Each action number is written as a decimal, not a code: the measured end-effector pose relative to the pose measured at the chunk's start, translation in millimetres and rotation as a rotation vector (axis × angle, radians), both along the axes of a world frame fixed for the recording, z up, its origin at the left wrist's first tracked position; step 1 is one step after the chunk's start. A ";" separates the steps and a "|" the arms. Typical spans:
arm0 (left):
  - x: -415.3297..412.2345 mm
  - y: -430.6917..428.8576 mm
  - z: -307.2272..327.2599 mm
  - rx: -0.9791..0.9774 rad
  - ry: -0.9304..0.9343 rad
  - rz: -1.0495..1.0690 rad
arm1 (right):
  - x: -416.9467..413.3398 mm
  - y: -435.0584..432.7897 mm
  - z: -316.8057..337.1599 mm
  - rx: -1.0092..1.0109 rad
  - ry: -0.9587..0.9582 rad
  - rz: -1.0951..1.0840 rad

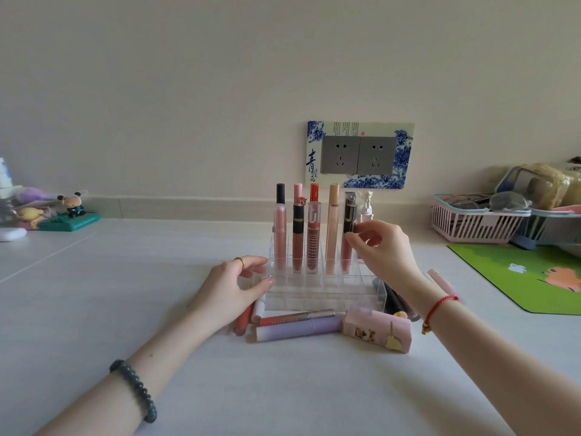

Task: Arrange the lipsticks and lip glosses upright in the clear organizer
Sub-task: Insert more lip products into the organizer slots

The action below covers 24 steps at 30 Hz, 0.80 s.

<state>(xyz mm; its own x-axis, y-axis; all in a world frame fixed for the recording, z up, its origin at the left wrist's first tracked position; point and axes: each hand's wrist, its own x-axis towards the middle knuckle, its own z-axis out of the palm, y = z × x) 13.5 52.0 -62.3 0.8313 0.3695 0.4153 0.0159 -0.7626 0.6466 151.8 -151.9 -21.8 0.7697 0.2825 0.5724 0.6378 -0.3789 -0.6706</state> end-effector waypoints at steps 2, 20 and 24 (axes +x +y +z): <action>-0.1 -0.4 0.7 -0.005 0.003 -0.004 | -0.5 -0.2 -0.2 -0.005 -0.003 0.002; -28.4 -17.0 28.7 0.165 -0.117 -0.189 | -18.6 -15.3 11.8 0.077 -0.081 -0.005; -31.6 -28.5 26.0 0.427 0.078 -0.285 | -40.9 -19.7 20.8 -0.017 -0.188 0.149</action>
